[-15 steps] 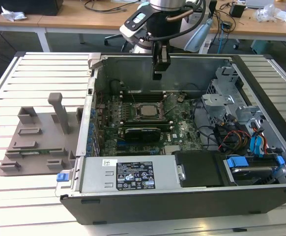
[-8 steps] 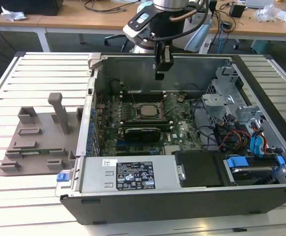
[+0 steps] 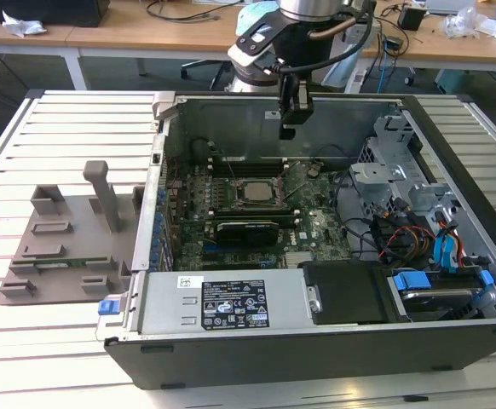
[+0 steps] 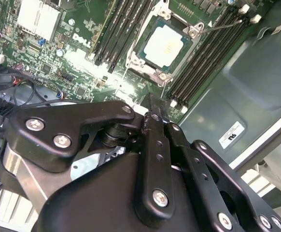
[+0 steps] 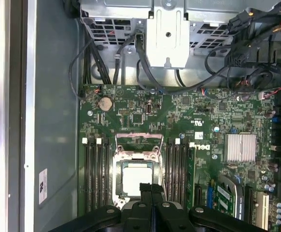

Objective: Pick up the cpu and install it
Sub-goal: 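Close the cpu cover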

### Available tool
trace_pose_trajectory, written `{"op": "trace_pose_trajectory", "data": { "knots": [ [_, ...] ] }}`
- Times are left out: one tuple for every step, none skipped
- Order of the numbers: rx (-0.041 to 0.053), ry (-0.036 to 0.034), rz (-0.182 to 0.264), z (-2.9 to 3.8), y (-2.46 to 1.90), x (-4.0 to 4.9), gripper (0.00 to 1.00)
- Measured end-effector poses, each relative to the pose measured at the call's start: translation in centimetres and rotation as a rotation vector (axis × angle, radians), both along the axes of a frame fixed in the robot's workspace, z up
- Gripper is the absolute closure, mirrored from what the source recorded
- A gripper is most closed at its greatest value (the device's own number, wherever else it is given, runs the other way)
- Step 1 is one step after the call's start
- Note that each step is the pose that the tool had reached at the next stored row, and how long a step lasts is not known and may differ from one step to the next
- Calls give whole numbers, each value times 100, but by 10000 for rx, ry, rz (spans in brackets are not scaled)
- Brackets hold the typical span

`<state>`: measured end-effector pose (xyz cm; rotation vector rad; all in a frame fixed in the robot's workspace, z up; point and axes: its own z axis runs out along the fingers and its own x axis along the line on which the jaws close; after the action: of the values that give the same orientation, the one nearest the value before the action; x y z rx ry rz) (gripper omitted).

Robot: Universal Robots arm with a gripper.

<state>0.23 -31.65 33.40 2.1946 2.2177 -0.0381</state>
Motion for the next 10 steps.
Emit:
{"op": "trace_pose_trajectory", "data": {
  "knots": [
    [0,0,2,-2,0,10,89],
    [0,0,4,-9,0,33,89],
    [-2,4,12,-29,1,70,89],
    [-3,6,17,-50,2,93,89],
    [-4,6,20,-61,2,104,89],
    [-4,7,23,-69,2,113,89],
    [-3,7,25,-75,2,120,89],
    [-4,7,28,-83,2,131,89],
    [-4,7,29,-89,3,140,89],
    [-4,6,32,-95,3,149,89]
  ]
}}
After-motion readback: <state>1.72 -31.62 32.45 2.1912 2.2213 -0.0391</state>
